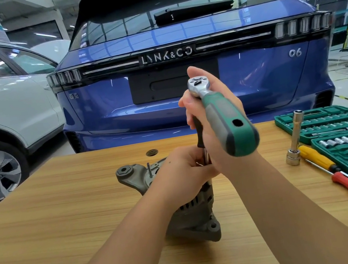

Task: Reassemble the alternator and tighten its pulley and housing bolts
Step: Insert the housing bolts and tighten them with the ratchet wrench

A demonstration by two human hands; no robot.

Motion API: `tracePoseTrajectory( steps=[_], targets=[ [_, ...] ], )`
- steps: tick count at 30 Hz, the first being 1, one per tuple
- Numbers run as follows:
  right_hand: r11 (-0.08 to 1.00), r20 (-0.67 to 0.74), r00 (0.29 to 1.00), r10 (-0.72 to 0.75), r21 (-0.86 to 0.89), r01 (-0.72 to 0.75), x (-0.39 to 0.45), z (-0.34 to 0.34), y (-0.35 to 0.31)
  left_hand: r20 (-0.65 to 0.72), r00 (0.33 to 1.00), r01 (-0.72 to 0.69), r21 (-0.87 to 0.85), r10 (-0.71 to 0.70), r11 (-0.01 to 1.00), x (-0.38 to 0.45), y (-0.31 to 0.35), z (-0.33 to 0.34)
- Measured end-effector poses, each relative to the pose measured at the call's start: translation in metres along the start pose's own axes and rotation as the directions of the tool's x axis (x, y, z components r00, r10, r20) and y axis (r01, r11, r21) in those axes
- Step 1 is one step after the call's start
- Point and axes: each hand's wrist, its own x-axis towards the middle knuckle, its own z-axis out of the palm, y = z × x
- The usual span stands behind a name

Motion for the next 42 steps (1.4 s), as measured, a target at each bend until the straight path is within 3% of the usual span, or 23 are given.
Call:
tracePoseTrajectory(
  steps=[3, 7, 9, 11, 13, 15, 17, 20, 22, 28, 31, 36, 39, 42],
  targets=[
    [0.939, 0.111, 0.979, 0.172, 0.283, -0.197, 0.006, -0.003, -0.005, 0.013, 1.0, -0.019, 0.014, 0.019, 1.0, 0.0, -0.002, 0.001],
    [0.98, 0.083, 0.992, 0.095, 0.169, -0.108, -0.004, -0.007, -0.002, 0.004, 0.999, 0.037, -0.01, -0.037, 0.999, 0.005, -0.006, 0.002],
    [0.999, -0.009, 1.0, 0.02, 0.041, -0.019, -0.006, -0.006, -0.003, 0.036, 0.999, 0.023, 0.011, -0.024, 1.0, 0.006, -0.006, 0.002],
    [1.0, -0.106, 0.994, 0.02, -0.003, -0.021, -0.002, -0.008, -0.004, 0.06, 0.998, 0.002, 0.014, -0.002, 1.0, 0.005, -0.003, 0.003],
    [0.987, -0.108, 0.985, 0.138, 0.093, -0.128, 0.003, -0.015, -0.005, 0.05, 0.999, 0.017, 0.019, -0.018, 1.0, 0.005, -0.002, 0.003],
    [0.949, 0.01, 0.978, 0.21, 0.239, -0.206, 0.006, -0.022, -0.003, 0.032, 0.999, 0.036, 0.032, -0.037, 0.999, 0.006, -0.003, 0.002],
    [0.943, 0.096, 0.986, 0.138, 0.291, -0.16, 0.005, -0.022, 0.0, 0.024, 0.999, 0.042, 0.008, -0.042, 0.999, 0.006, -0.003, 0.002],
    [0.988, 0.093, 0.99, -0.105, 0.123, 0.094, 0.002, -0.012, 0.009, 0.029, 0.999, 0.029, -0.015, -0.028, 0.999, 0.004, -0.001, 0.001],
    [0.985, 0.1, 0.981, -0.168, 0.048, 0.164, 0.001, -0.008, 0.013, 0.029, 0.999, 0.034, -0.029, -0.034, 0.999, 0.002, 0.001, -0.001],
    [0.935, 0.189, 0.982, 0.018, 0.344, -0.083, 0.004, -0.012, 0.008, 0.044, 0.999, 0.019, 0.014, -0.019, 1.0, 0.0, -0.002, -0.001],
    [0.956, 0.139, 0.988, 0.069, 0.274, -0.106, 0.002, -0.011, 0.005, 0.035, 0.999, 0.024, 0.02, -0.024, 1.0, 0.002, -0.003, 0.001],
    [0.992, -0.11, 0.991, 0.083, 0.109, -0.071, 0.004, -0.014, 0.0, 0.048, 0.999, 0.02, 0.06, -0.023, 0.998, 0.005, -0.001, 0.003],
    [0.983, -0.021, 0.992, 0.128, 0.137, -0.124, 0.005, -0.018, 0.003, 0.029, 0.998, 0.049, 0.052, -0.051, 0.997, 0.006, 0.0, 0.003],
    [0.995, 0.09, 0.996, -0.007, 0.097, -0.002, 0.002, -0.011, 0.011, 0.032, 0.997, 0.063, 0.017, -0.063, 0.998, 0.004, 0.001, 0.0]
  ],
)
